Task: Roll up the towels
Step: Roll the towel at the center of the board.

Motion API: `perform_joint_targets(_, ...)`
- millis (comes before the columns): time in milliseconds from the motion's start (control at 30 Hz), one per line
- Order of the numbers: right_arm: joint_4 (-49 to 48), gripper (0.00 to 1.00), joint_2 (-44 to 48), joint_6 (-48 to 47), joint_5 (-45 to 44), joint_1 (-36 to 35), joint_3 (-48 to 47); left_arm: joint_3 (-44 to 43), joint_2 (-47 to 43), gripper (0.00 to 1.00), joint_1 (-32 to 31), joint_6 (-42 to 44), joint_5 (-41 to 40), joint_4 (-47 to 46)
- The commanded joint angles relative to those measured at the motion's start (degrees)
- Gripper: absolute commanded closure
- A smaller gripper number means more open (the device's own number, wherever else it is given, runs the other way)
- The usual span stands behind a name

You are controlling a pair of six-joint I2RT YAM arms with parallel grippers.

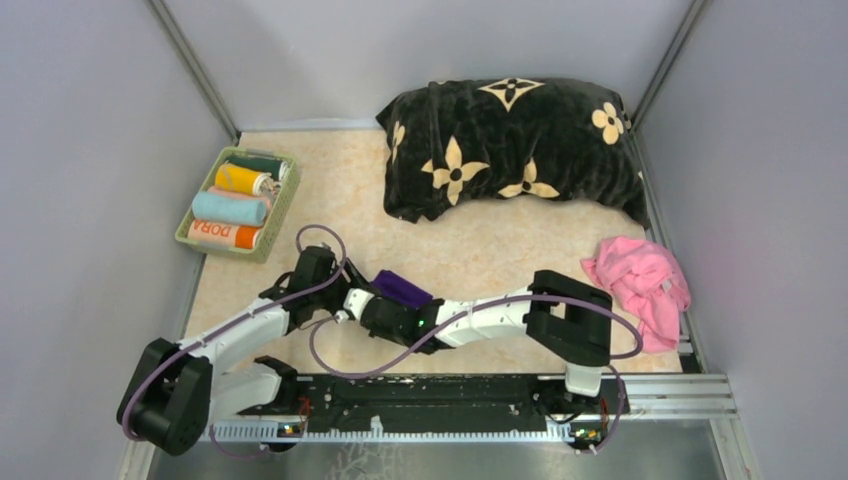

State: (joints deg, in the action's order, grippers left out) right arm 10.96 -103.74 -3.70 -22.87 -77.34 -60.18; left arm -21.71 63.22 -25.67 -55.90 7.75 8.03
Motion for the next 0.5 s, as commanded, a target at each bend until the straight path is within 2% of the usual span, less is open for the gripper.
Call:
perform_joint_targets(0,2.39,0.85,-0.83,3.67,20.56,5.42,0.69,-0.74,0.34,0.27,1.97,4.65,-3.71,5.55)
perform_joint_targets(233,-1.22,0.89,0.24,11.09,48.09,14.75,2.51,-2.52,-8.16,0.22,4.33,5.79,-3.22,6.60)
perform_joint_targets(467,-15.12,0.90,-2.45,23.20,68.48,24.82,7.30,-0.49,-15.10,0.21,4.50,3.58,-1.96,11.80)
